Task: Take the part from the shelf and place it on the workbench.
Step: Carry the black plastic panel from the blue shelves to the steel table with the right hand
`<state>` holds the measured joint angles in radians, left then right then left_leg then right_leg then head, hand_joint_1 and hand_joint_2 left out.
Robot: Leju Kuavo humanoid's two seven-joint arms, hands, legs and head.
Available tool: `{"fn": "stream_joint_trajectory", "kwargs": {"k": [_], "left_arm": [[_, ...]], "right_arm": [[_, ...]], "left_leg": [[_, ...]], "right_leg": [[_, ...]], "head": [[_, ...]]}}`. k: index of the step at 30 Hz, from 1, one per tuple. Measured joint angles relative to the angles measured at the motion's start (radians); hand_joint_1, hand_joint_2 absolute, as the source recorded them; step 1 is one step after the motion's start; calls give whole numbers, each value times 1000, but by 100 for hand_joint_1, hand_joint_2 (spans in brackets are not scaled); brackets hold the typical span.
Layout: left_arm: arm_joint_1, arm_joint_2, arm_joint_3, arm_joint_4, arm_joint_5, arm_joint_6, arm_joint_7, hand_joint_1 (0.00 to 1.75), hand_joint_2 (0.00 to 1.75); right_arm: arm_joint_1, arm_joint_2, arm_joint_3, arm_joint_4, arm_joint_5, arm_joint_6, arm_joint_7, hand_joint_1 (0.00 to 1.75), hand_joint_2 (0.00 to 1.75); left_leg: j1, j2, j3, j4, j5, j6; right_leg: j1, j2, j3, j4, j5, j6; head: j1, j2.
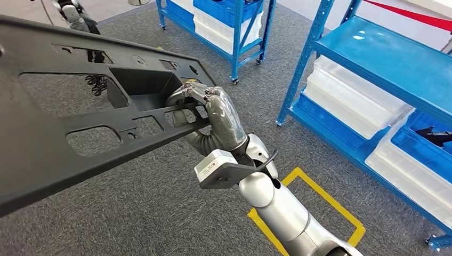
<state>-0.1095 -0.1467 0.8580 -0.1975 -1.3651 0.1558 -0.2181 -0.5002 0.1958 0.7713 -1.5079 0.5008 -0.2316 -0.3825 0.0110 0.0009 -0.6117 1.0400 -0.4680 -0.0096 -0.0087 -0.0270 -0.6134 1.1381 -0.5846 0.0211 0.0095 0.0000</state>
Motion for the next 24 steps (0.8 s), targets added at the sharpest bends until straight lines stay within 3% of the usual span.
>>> {"fn": "stream_joint_trajectory", "kwargs": {"k": [2,3,4,6,7,9,11,12,14,16,17,18,19,21,23,24], "left_arm": [[-1,0,0,0,0,-2,0,0,175],[-1,0,0,0,-1,-4,0,0,175],[0,0,0,0,-1,-6,0,0,175],[0,-1,0,0,-1,-7,0,0,175],[0,-1,0,0,-1,-7,0,0,175],[-2,-1,0,0,-1,-7,0,0,175],[0,-1,0,0,-1,-7,0,0,175],[2,-1,0,0,-1,-7,1,0,175],[3,-1,0,0,-1,-7,2,0,175],[1,-1,0,0,-1,-7,2,0,175],[0,-1,0,0,-1,-7,2,0,175],[-1,-1,0,0,-1,-7,2,0,175],[-1,-1,0,0,-1,-7,2,0,175],[-1,-1,0,0,-2,-7,3,0,175],[-1,-2,0,0,-2,-7,4,0,175],[-2,-3,0,0,-3,-7,4,0,175]], "right_arm": [[1,-2,0,0,1,0,0,175,175],[2,-3,0,0,1,0,0,175,175],[2,-4,0,0,2,0,1,175,175],[2,-5,0,0,2,0,1,175,175],[2,-5,0,0,2,0,1,175,175],[1,-5,0,-1,2,0,1,175,175],[0,-4,0,-1,2,-1,1,175,175],[0,-3,0,-1,2,-1,1,175,175],[-1,0,0,-2,2,-1,1,175,175],[-1,2,0,-2,2,-1,1,175,175],[0,2,0,-2,2,-1,1,175,175],[0,2,0,-2,2,-1,1,175,175],[0,2,0,-2,2,-1,1,175,175],[0,3,0,-2,2,-1,1,175,175],[-1,4,0,-2,2,-1,1,175,175],[-1,5,0,-2,2,-1,1,175,175]], "left_leg": [[0,-16,-1,0,1,4],[0,-24,-1,0,1,4],[0,-33,0,1,1,4],[2,-54,2,1,1,3],[3,-63,2,2,2,1],[4,-80,-5,3,5,-7],[6,-94,-13,-2,13,-21],[7,-91,-14,-2,13,-26],[4,-60,-31,37,-13,-32],[2,-23,-80,154,-73,-35],[2,-15,-108,221,-99,-36],[3,-11,-127,267,-113,-37],[4,-9,-128,276,-109,-37],[5,8,-74,180,-53,-37],[-2,56,-10,53,-9,-35],[-6,74,4,18,-2,-32]], "right_leg": [[0,11,-62,129,-49,0],[0,12,-82,165,-52,1],[-1,13,-84,164,-36,1],[-3,27,-40,58,37,0],[-4,45,-11,-5,66,0],[-6,76,26,-87,85,-2],[-5,75,32,-102,79,-6],[-5,67,33,-104,82,-10],[-10,48,36,-108,85,-20],[-9,25,38,-109,84,-28],[-8,12,39,-109,83,-30],[-6,0,40,-108,82,-31],[-6,-11,41,-108,81,-31],[-6,-32,46,-107,77,-28],[-1,-48,51,-105,71,-22],[2,-57,52,-104,69,-19]], "head": [[10,0],[13,0],[17,0],[23,0],[25,0],[27,0],[25,0],[22,0],[11,0],[-3,0],[-7,0],[-8,0],[-9,0],[-11,0],[-14,0],[-14,0]]}}
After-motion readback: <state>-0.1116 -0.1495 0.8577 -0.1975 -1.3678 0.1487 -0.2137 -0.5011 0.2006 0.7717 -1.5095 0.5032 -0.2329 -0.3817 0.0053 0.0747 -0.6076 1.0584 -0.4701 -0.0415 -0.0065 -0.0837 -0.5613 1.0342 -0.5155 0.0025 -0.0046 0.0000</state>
